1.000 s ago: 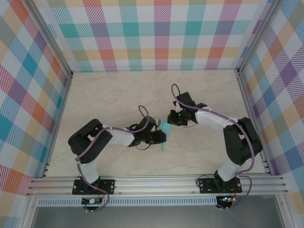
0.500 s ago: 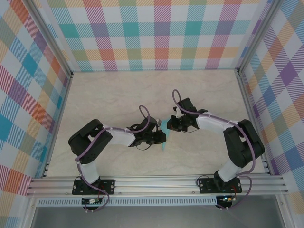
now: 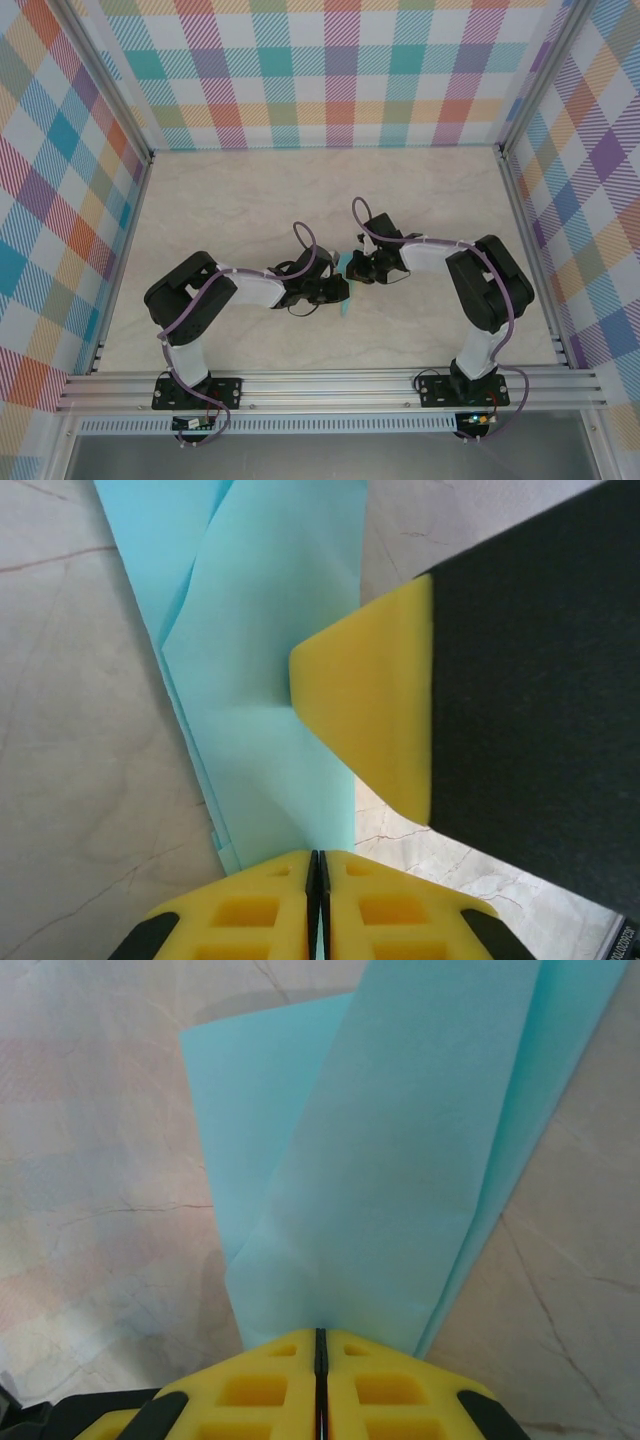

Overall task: Fold a paper plane with a square sheet of paper (fold left side to right side)
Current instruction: Fold the wing for the fifth time at the center of the table.

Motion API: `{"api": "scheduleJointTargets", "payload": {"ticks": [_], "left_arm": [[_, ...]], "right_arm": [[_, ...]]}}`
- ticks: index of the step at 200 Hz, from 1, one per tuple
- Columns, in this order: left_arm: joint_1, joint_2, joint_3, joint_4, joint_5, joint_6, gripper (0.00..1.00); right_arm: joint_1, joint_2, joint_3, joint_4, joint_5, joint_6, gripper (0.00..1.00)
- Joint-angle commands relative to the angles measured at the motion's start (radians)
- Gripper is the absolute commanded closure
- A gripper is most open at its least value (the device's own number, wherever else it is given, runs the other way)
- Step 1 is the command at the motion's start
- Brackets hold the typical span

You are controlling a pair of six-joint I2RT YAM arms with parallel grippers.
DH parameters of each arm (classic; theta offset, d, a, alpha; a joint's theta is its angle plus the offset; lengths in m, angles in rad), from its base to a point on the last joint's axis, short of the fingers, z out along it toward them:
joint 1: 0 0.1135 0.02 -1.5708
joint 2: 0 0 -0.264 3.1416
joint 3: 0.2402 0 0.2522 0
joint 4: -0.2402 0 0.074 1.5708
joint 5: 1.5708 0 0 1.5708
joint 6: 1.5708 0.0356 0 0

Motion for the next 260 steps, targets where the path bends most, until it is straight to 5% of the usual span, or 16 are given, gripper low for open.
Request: {"api": "scheduleJointTargets", "payload": {"ticks": [1, 260], "left_arm": [[-0.021, 0.048, -0.013, -0.138, -0.023, -0.007, 0.89], [-0.022, 0.059, -0.020, -0.150, -0.026, -0.020, 0.93]], "right_arm": [[0.006, 0.024, 0.031, -0.012, 0.058, -0.048, 0.90], [-0.129, 0.122, 0.198, -0.044, 0.129, -0.185, 0.89]]}}
